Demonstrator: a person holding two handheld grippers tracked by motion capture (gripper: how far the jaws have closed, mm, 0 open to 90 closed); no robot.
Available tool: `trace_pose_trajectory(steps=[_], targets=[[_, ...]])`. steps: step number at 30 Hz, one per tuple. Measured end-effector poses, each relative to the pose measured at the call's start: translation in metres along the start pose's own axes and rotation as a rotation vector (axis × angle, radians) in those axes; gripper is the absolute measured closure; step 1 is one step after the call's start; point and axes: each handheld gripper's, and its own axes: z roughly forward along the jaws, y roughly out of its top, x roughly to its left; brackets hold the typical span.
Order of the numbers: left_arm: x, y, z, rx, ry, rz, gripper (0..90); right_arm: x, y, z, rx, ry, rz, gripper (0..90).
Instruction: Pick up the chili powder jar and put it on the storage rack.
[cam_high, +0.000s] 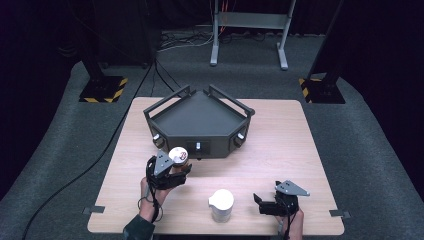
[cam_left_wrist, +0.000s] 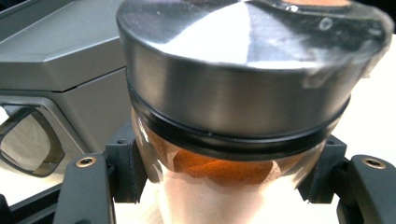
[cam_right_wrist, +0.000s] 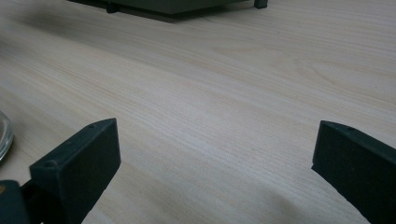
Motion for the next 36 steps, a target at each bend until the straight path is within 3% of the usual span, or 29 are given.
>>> trace_pose_trajectory(steps=[36], targets=[[0.006, 0.026, 0.012, -0.007, -0.040, 0.054, 31.8, 0.000, -0.001, 0.000, -0.003, 0.001, 0.001, 0.0]])
